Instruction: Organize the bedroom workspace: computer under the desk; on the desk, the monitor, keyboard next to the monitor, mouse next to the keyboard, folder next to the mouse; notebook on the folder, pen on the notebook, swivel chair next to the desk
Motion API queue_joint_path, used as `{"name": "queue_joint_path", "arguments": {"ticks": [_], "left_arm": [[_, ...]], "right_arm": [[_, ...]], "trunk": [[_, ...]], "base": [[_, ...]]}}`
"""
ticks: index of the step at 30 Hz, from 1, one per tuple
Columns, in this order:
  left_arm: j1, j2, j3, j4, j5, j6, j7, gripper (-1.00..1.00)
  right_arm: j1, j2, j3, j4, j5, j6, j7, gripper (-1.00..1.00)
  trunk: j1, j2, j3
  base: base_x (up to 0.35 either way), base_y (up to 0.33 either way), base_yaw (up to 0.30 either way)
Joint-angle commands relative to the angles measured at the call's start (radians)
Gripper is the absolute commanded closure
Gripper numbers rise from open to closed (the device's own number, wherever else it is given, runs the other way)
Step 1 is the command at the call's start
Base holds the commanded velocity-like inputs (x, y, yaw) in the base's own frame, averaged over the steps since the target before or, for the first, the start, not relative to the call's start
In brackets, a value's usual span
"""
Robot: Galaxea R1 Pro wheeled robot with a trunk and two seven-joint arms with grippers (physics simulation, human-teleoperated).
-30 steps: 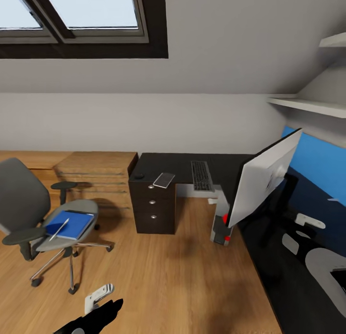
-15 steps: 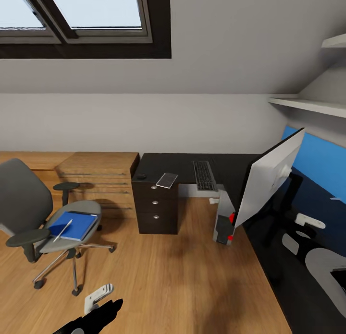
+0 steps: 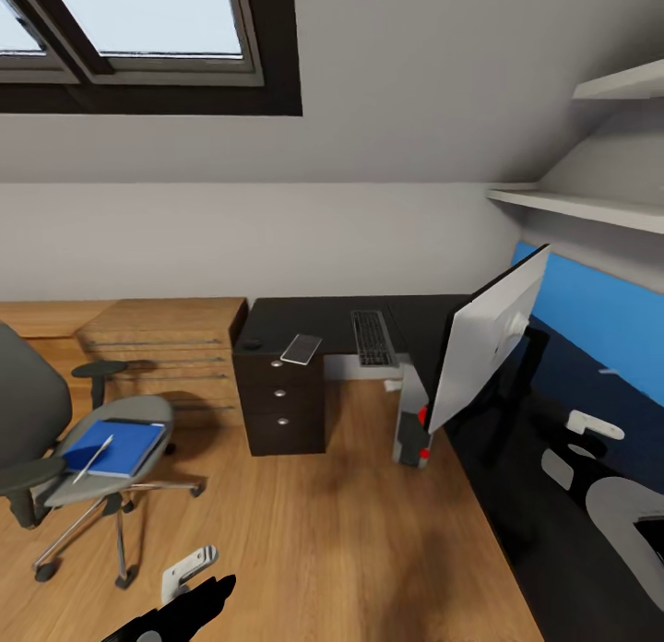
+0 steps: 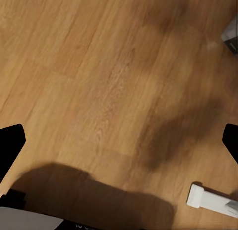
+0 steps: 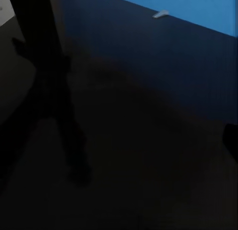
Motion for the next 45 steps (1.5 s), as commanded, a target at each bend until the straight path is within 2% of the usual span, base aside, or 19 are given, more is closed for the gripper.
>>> {"name": "queue_joint_path", "arguments": {"ticks": [1,45], "left_arm": [[0.0,0.001,-0.002,-0.002,0.011,0.001,0.01,-1.0],[0.0,-0.001,-0.003,0.001,0.014,0.001,0.013,-1.0]], "right_arm": [[-0.001,0.0,0.009,0.0,-0.008,-0.002,-0.003,-1.0],[0.001,0.001,0.009,0.0,-0.005,-0.004,-0.003,-1.0]], "trunk": [[0.0,-0.001,-0.001],[0.0,-0.001,0.0]], "base": [[0.108,0.0,-0.063],[0.092,-0.021,-0.003]]}}
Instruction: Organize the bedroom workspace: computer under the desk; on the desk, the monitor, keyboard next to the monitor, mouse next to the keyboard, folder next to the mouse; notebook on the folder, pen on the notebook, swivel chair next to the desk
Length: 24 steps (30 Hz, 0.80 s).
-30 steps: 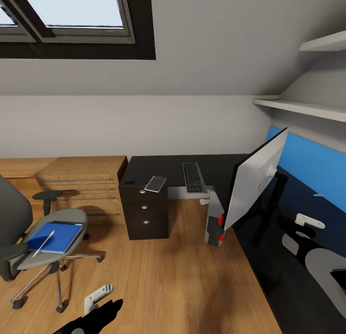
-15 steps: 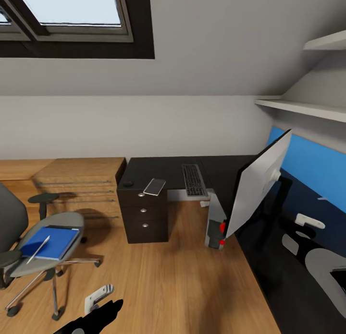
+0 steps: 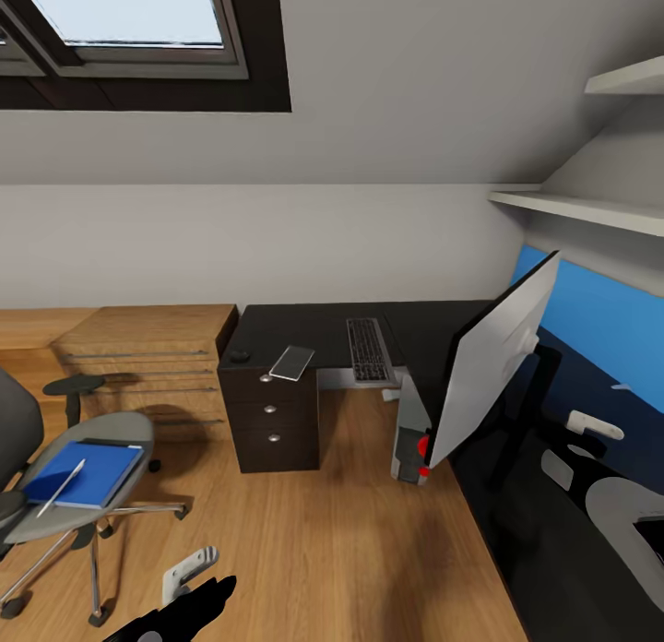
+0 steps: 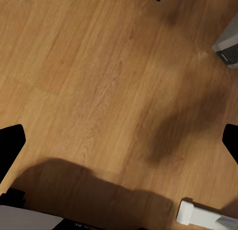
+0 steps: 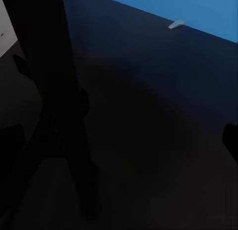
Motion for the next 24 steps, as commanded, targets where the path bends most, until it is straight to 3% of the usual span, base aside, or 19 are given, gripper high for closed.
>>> {"name": "queue_joint_path", "arguments": {"ticks": [1,16,24], "left_arm": [[0.0,0.001,-0.002,-0.002,0.011,0.001,0.01,-1.0],[0.0,0.001,-0.002,-0.002,0.012,0.001,0.008,-1.0],[0.0,0.001,-0.002,-0.002,0.012,0.001,0.009,-1.0]], "right_arm": [[-0.001,0.0,0.009,0.0,-0.008,-0.002,-0.003,-1.0],[-0.001,0.001,0.01,0.0,-0.008,-0.003,-0.002,-1.0],[-0.001,0.002,0.01,0.0,-0.007,-0.002,-0.002,-1.0]], "trunk": [[0.0,-0.001,-0.001],[0.0,-0.001,-0.001],[0.0,-0.001,-0.001]], "base": [[0.086,0.012,0.0],[0.042,0.002,0.0],[0.168,0.004,0.0]]}}
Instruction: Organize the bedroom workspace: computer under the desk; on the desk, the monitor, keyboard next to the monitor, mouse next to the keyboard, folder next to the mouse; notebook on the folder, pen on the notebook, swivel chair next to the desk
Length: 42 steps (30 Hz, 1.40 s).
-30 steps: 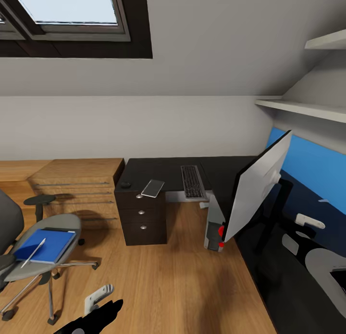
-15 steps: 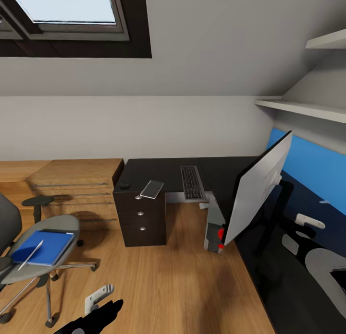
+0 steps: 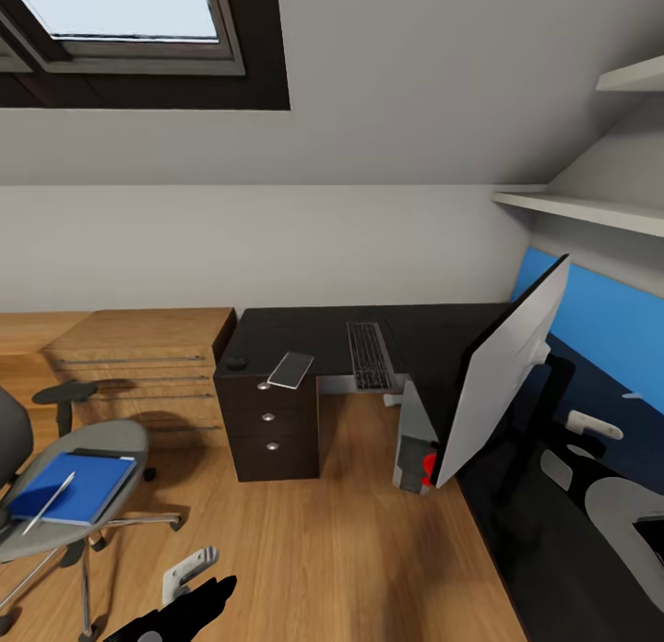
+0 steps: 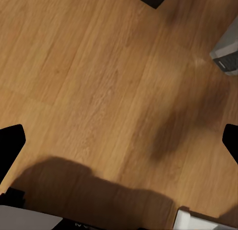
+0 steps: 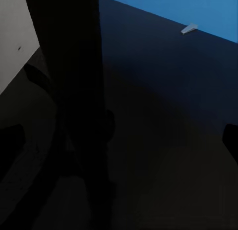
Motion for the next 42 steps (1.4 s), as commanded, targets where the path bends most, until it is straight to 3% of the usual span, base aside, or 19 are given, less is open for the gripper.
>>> {"name": "queue_joint_path", "arguments": {"ticks": [1,42], "left_arm": [[0.0,0.001,-0.002,-0.002,0.011,0.001,0.01,-1.0],[0.0,0.0,-0.005,0.015,0.009,0.001,0.01,-1.0]], "right_arm": [[-0.001,0.0,0.009,0.0,-0.008,-0.002,-0.003,-1.0],[-0.001,0.002,0.009,0.0,-0.008,-0.002,-0.004,-1.0]], "trunk": [[0.0,-0.001,-0.001],[0.0,-0.001,-0.001]], "base": [[0.057,0.001,0.0],[0.102,-0.004,0.0]]}}
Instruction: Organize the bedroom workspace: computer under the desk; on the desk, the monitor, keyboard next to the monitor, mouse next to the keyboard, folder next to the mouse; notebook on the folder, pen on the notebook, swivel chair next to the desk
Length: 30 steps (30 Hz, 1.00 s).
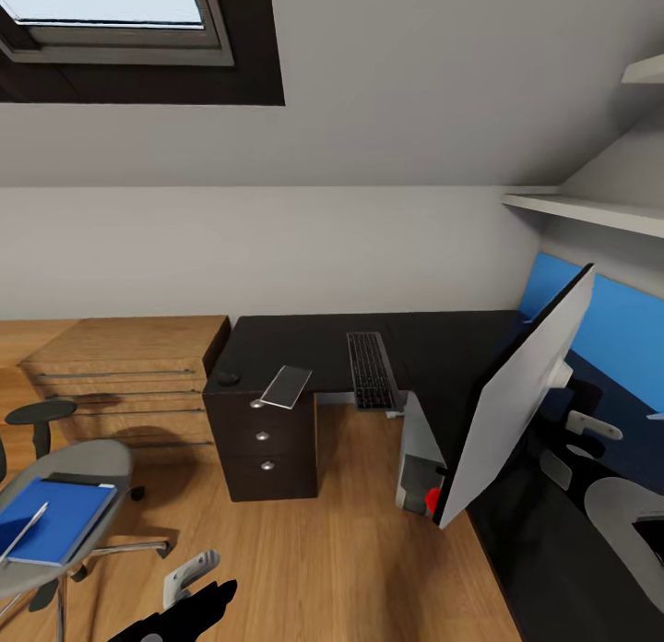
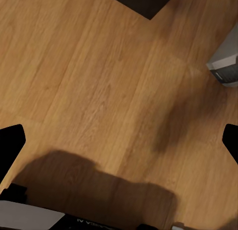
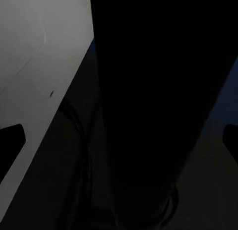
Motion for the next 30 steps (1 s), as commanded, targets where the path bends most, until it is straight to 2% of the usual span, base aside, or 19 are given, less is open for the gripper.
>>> {"name": "queue_joint_path", "arguments": {"ticks": [1,13,26,27,30], "left_arm": [[0.0,0.001,-0.002,-0.002,0.011,0.001,0.01,-1.0],[0.0,0.0,-0.002,-0.002,0.011,0.001,0.01,-1.0],[0.0,0.0,-0.002,-0.001,0.012,0.001,0.01,-1.0],[0.0,0.0,-0.002,-0.001,0.012,0.001,0.01,-1.0],[0.0,0.0,-0.002,-0.001,0.012,0.001,0.01,-1.0]], "right_arm": [[-0.001,0.0,0.012,0.0,-0.007,-0.001,-0.001,-1.0],[-0.001,-0.002,0.012,0.0,-0.007,-0.001,-0.001,-1.0],[-0.001,0.0,0.012,0.0,-0.007,0.0,-0.004,-1.0],[-0.001,0.0,0.012,0.0,-0.006,0.0,-0.004,1.0],[-0.001,0.0,0.013,0.0,-0.005,0.0,-0.004,1.0]], "trunk": [[0.0,-0.001,-0.001],[0.0,-0.001,-0.001],[0.0,-0.001,-0.001],[0.0,-0.001,-0.001],[0.0,-0.001,-0.001]], "base": [[0.016,-0.005,0.0],[0.003,-0.083,0.0],[0.0,-0.007,0.0],[0.0,0.0,0.0],[0.0,0.0,0.0]]}}
